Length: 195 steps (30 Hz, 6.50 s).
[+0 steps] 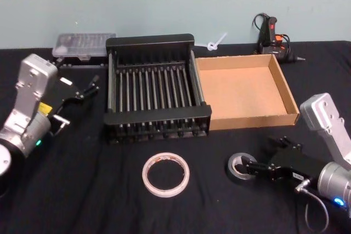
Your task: Pick up the white tape and place it into the black box , Pick up the silver tape and place it into the brown box.
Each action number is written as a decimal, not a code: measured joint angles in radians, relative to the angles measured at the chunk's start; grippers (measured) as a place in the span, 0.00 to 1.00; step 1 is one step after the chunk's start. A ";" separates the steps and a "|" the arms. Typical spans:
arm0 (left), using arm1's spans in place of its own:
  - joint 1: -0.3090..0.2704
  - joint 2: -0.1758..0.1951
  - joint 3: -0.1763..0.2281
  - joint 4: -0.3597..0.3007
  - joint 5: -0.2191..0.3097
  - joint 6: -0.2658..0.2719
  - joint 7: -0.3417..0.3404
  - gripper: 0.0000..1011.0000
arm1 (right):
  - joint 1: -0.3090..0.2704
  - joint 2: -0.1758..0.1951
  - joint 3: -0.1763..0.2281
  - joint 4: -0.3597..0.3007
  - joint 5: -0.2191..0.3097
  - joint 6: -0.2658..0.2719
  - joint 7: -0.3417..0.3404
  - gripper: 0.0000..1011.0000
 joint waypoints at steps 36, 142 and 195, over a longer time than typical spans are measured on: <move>0.000 0.000 0.000 0.000 0.000 0.000 0.000 0.99 | 0.045 -0.042 -0.015 0.055 -0.067 0.045 0.041 0.99; 0.000 0.000 0.000 0.000 0.000 0.000 0.000 0.99 | 0.297 -0.156 0.036 0.203 -0.069 0.011 0.000 0.16; 0.000 0.000 0.000 0.000 0.000 0.000 0.000 0.99 | 0.575 -0.321 -0.031 0.635 -0.169 -0.001 -0.009 0.50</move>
